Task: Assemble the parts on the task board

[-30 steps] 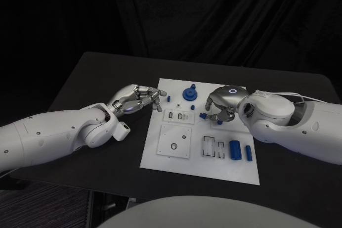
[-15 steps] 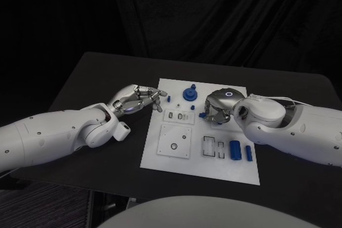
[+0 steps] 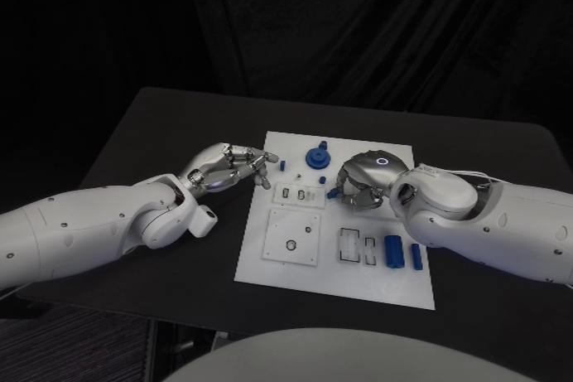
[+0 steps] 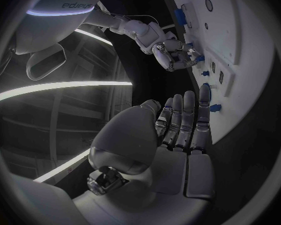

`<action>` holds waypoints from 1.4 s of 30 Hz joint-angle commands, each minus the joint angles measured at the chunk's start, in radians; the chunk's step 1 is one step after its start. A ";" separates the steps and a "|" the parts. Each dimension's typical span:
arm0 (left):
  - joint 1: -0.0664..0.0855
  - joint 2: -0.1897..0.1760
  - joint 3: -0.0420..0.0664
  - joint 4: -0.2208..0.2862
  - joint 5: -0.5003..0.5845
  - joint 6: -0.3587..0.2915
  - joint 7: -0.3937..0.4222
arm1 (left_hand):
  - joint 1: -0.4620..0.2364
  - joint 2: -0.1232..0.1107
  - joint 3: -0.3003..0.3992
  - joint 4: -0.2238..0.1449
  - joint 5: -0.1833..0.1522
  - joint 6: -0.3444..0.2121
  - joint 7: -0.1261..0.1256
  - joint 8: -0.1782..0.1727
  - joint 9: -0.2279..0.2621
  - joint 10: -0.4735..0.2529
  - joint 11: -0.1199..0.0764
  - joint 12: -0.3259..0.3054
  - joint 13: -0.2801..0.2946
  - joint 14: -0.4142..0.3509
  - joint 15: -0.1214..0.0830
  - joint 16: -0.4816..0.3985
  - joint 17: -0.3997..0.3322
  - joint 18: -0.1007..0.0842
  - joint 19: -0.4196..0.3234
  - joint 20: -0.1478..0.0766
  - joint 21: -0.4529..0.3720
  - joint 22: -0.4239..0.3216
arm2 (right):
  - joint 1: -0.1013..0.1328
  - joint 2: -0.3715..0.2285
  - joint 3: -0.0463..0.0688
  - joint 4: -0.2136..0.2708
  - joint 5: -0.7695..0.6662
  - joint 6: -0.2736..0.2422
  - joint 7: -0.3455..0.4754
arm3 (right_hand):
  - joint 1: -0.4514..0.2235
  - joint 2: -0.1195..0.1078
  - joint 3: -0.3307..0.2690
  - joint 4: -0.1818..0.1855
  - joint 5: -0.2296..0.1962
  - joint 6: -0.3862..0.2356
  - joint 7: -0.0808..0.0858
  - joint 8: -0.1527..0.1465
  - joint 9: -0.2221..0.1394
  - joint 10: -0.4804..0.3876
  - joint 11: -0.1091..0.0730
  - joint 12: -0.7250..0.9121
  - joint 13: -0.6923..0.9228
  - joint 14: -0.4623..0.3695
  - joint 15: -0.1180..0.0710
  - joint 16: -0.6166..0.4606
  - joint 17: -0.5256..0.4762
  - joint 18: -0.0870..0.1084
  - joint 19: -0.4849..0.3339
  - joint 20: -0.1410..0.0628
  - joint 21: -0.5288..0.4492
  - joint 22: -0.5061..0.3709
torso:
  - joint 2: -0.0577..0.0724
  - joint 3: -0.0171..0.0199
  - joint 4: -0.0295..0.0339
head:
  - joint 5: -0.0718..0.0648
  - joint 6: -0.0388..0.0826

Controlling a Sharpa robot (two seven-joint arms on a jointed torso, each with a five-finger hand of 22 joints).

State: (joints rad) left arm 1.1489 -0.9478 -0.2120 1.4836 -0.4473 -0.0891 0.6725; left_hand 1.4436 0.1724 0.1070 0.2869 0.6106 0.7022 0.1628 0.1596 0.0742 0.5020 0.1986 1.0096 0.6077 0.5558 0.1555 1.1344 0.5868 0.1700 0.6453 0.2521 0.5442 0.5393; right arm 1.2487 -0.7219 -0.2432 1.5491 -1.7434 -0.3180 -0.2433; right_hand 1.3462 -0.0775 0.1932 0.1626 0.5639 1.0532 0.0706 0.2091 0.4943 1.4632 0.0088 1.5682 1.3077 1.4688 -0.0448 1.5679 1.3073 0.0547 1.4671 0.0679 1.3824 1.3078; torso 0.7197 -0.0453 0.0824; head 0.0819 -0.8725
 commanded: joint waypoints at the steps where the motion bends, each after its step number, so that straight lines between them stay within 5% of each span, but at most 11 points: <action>1: -0.002 0.001 0.001 0.002 0.002 0.010 0.007 | 0.005 -0.005 0.007 -0.001 0.004 -0.007 0.001 -0.003 0.000 -0.005 -0.003 -0.006 0.001 -0.006 -0.001 -0.003 0.001 -0.001 -0.007 0.000 0.005 0.001 | -0.002 -0.003 0.001 0.003 0.029 -0.035 0.026 | -0.009 -0.013 0.005 -0.002 -0.017 -0.017 0.003 0.002 0.008 0.108 -0.004 0.003 0.263 0.102 -0.006 0.003 0.263 -0.009 -0.002 -0.007 0.004 0.204 | 0.001 -0.0002 0.0006 | 0.000 0.000; 12: -0.005 -0.003 0.001 0.004 0.002 0.010 0.002 | 0.006 -0.006 0.008 -0.001 0.004 -0.007 0.001 -0.003 0.000 -0.005 -0.003 -0.007 0.002 -0.007 -0.001 -0.004 0.002 -0.001 -0.008 0.000 0.006 0.001 | -0.003 -0.008 0.001 0.006 0.040 0.001 -0.024 | -0.039 -0.027 -0.014 0.008 -0.223 -0.070 0.021 0.004 0.047 0.108 0.014 0.003 0.263 0.102 0.011 0.003 0.263 0.002 -0.033 0.009 -0.045 0.188 | 0.000 -0.0002 -0.0009 | 0.003 0.000; 19: -0.006 -0.005 0.001 0.004 0.002 0.010 0.001 | 0.006 -0.006 0.009 0.000 0.004 -0.007 0.002 -0.003 0.000 -0.005 -0.003 -0.008 0.003 -0.007 -0.001 -0.004 0.002 -0.001 -0.008 0.000 0.006 0.002 | -0.003 -0.009 0.001 0.008 0.040 -0.021 -0.032 | -0.040 -0.030 -0.028 0.009 -0.268 -0.118 0.034 0.001 0.067 0.108 0.024 0.003 0.263 0.102 0.018 0.003 0.263 0.007 -0.047 0.014 -0.069 0.181 | 0.000 0.0000 -0.0012 | 0.001 0.000; 23: -0.007 -0.005 0.001 0.005 0.002 0.010 0.001 | 0.006 -0.006 0.009 0.000 0.004 -0.007 0.002 -0.003 0.000 -0.005 -0.003 -0.008 0.003 -0.007 -0.001 -0.004 0.002 -0.001 -0.008 0.000 0.006 0.002 | -0.003 -0.007 0.001 0.009 0.040 -0.028 -0.031 | -0.032 -0.026 -0.028 0.008 -0.258 -0.183 0.051 -0.016 0.065 0.108 0.037 0.003 0.263 0.102 0.030 0.003 0.263 0.009 -0.055 0.023 -0.081 0.178 | 0.000 -0.0011 -0.0002 | 0.000 0.000; 33: -0.007 -0.005 0.001 0.005 0.002 0.009 -0.001 | 0.006 -0.006 0.009 0.000 0.004 -0.007 0.002 -0.003 0.000 -0.005 -0.003 -0.008 0.003 -0.007 -0.001 -0.004 0.002 -0.001 -0.008 0.000 0.006 0.002 | -0.003 -0.001 0.001 0.005 0.041 -0.036 -0.014 | -0.027 -0.017 -0.024 0.010 -0.228 -0.208 0.056 -0.017 0.063 0.108 0.041 0.003 0.263 0.102 0.034 0.003 0.263 0.010 -0.058 0.029 -0.086 0.176 | 0.001 -0.0008 -0.0006 | -0.001 0.000; 42: -0.007 -0.005 0.001 0.005 0.002 0.009 -0.001 | 0.006 -0.006 0.009 0.000 0.004 -0.007 0.002 -0.003 0.000 -0.005 -0.003 -0.008 0.003 -0.007 -0.001 -0.004 0.002 -0.001 -0.008 0.000 0.006 0.002 | -0.003 0.006 0.001 0.004 0.041 -0.004 0.013 | -0.004 -0.015 -0.004 0.002 -0.182 -0.254 0.064 -0.046 0.018 0.108 0.039 0.003 0.263 0.102 0.034 0.003 0.263 0.013 -0.066 0.032 -0.097 0.174 | 0.001 -0.0017 -0.0008 | -0.001 0.000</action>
State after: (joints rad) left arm 1.1435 -0.9537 -0.2120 1.4859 -0.4474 -0.0881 0.6627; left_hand 1.4433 0.1727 0.1123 0.2869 0.6106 0.7023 0.1628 0.1597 0.0742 0.5020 0.1986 1.0058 0.6092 0.5558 0.1556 1.1344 0.5884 0.1700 0.6454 0.2521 0.5442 0.5399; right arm 1.2485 -0.7159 -0.2429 1.5525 -1.7018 -0.3313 -0.2443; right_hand 1.3343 -0.0897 0.1870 0.1638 0.3803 0.8032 0.1351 0.1682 0.5117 1.4684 0.0432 1.5682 1.3075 1.4642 -0.0166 1.5679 1.3073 0.0547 1.4079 0.0984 1.2918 1.3075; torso 0.7207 -0.0466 0.0816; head 0.0808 -0.8725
